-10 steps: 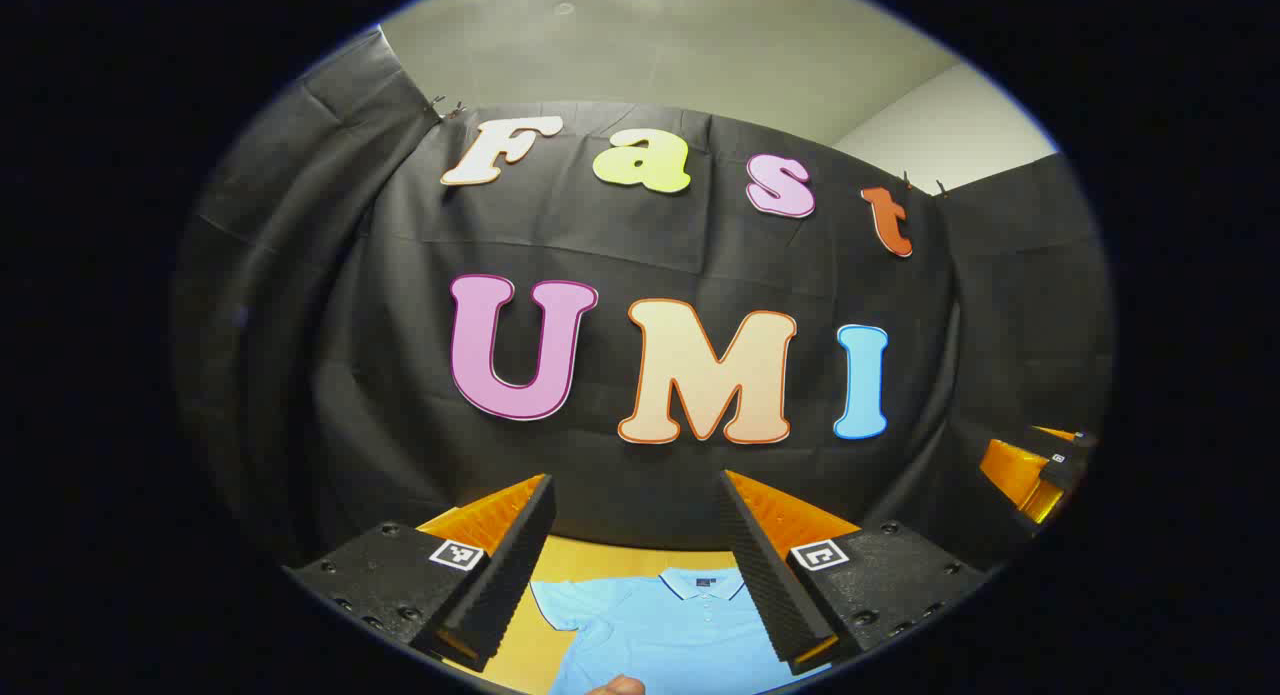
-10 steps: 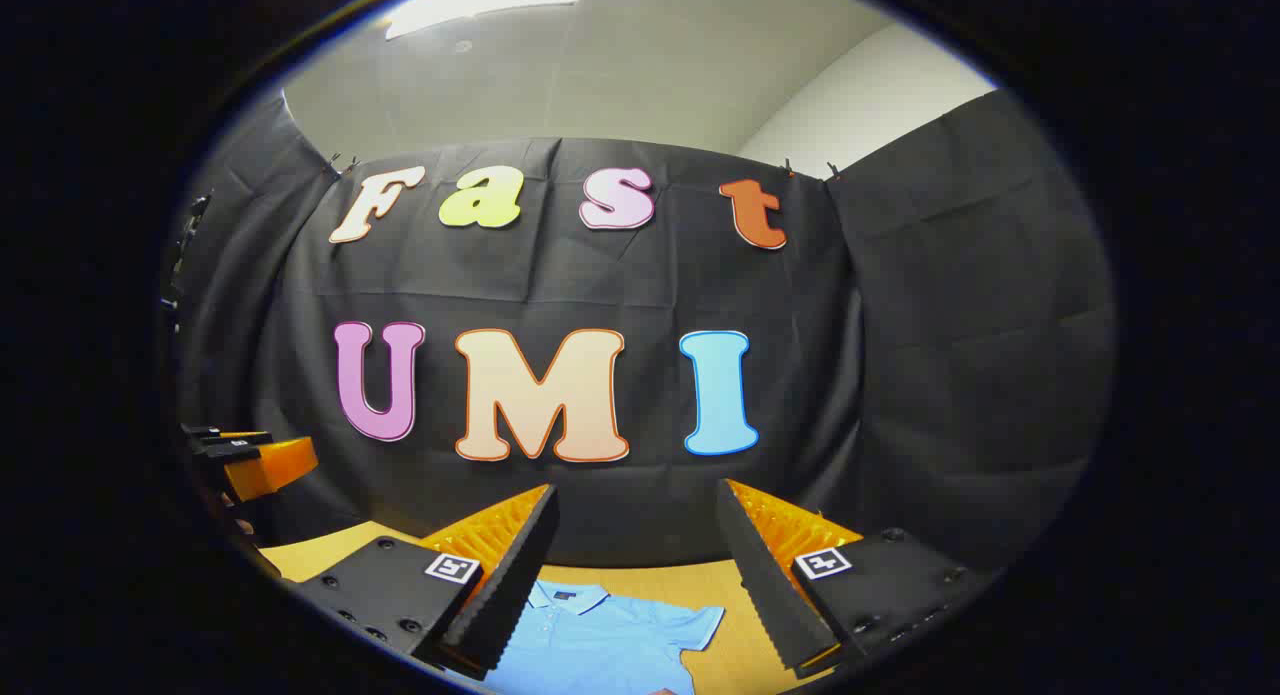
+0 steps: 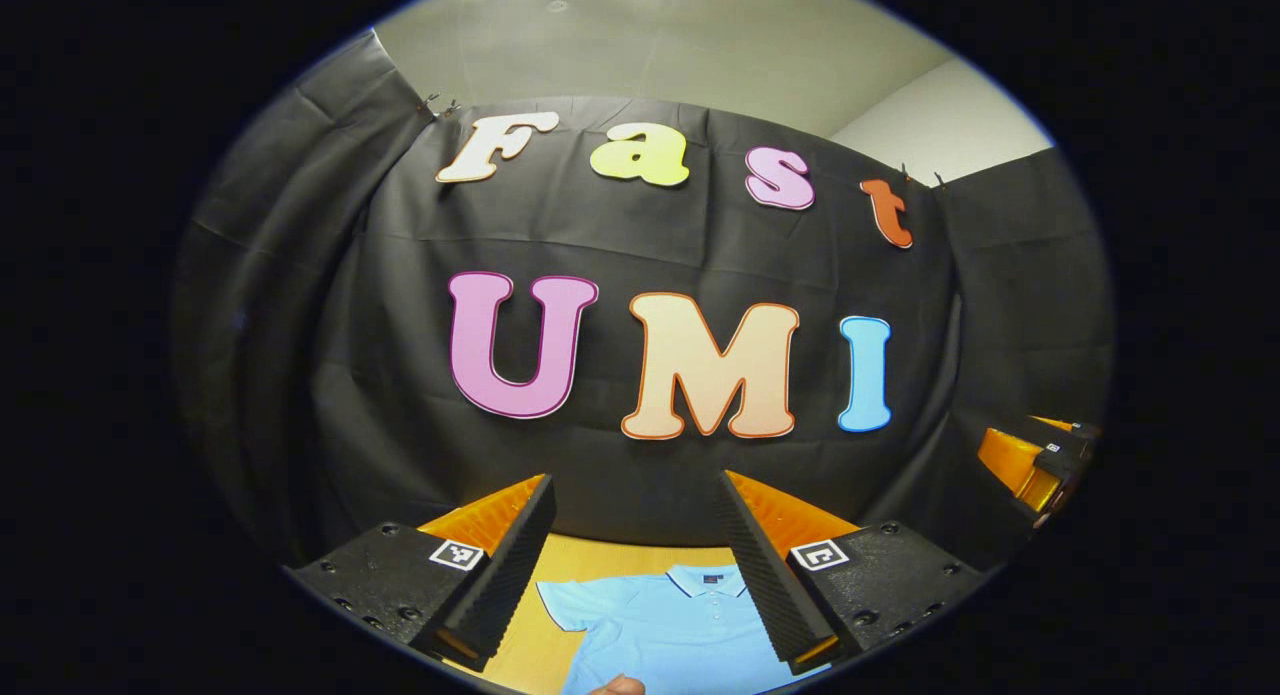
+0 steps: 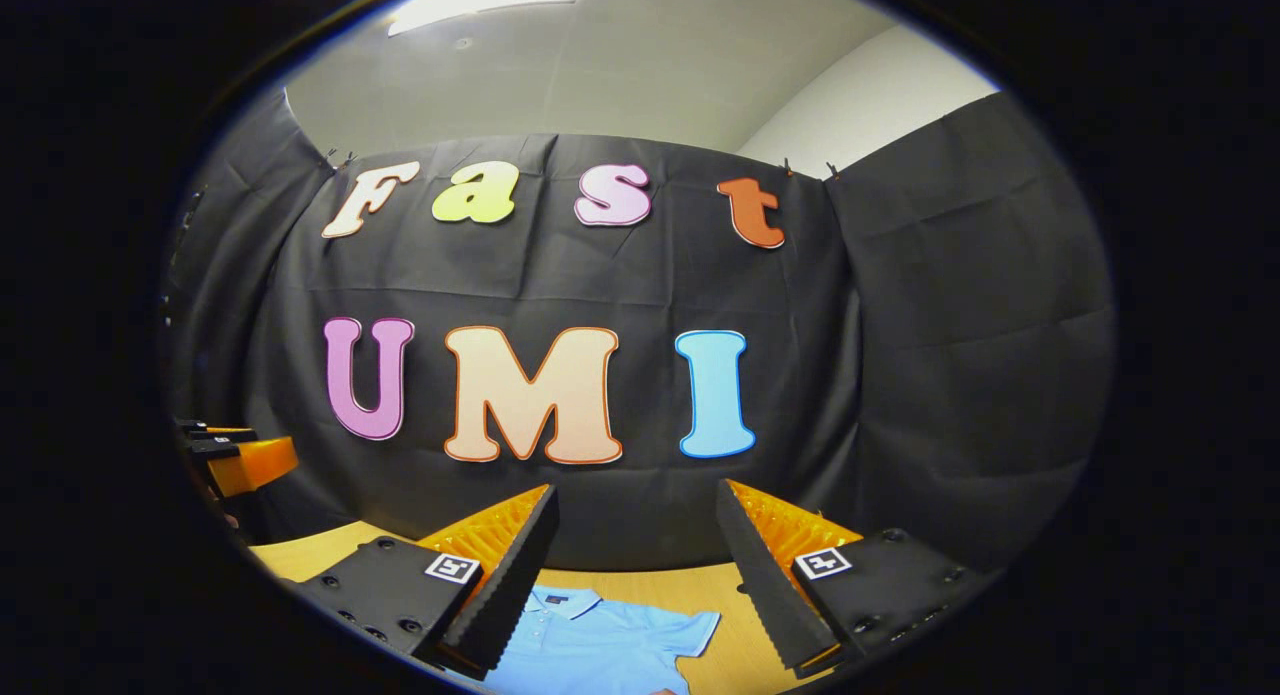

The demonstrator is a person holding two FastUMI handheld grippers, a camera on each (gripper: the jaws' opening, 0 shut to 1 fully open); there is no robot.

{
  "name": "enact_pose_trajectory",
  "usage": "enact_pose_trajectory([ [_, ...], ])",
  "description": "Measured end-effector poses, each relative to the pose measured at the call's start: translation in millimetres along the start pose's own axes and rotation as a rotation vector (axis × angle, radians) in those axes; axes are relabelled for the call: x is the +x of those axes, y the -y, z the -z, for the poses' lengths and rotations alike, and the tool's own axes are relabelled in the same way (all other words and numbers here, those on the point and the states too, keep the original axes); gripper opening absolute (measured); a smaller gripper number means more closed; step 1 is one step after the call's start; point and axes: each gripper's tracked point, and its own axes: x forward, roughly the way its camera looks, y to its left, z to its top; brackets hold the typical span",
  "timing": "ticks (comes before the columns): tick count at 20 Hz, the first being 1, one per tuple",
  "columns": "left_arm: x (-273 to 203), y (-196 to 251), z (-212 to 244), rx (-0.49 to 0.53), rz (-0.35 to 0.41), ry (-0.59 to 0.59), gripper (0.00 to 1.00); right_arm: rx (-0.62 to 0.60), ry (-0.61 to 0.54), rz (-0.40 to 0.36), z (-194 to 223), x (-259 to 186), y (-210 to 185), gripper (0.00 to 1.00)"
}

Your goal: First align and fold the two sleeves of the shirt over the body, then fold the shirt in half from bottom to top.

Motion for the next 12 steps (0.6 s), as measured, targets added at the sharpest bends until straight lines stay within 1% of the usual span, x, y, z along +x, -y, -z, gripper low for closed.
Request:
enact_pose_trajectory([
  [2,2.4,-0.5,0.6,0.006,-0.003,-0.004,0.93,0.005,-0.014,0.001,3.1,11.1,0.7,0.98],
  [3,3.6,-0.5,0.8,0.008,-0.004,-0.003,0.95,0.009,-0.015,0.000,2.7,13.6,-0.2,0.98],
  [6,7.3,-0.1,1.9,0.009,-0.005,-0.005,0.94,0.009,-0.016,-0.004,6.0,17.0,-1.4,0.98],
  [7,7.7,0.0,2.8,0.011,-0.007,-0.009,0.95,0.006,-0.021,-0.005,7.9,19.5,-2.3,0.98],
  [9,10.2,0.1,3.7,0.014,-0.005,-0.012,0.95,-0.003,-0.039,-0.003,15.8,26.2,-0.5,0.98],
  [10,11.1,-0.3,3.2,0.019,-0.005,-0.012,0.95,-0.009,-0.049,-0.001,20.2,31.0,0.6,1.00],
  [11,12.2,-0.7,3.4,0.023,-0.004,-0.010,0.95,-0.018,-0.058,0.001,25.0,37.0,2.4,0.98],
  [12,13.2,-0.8,2.4,0.025,-0.002,-0.008,0.95,-0.031,-0.067,0.004,30.6,43.9,4.7,0.98],
])
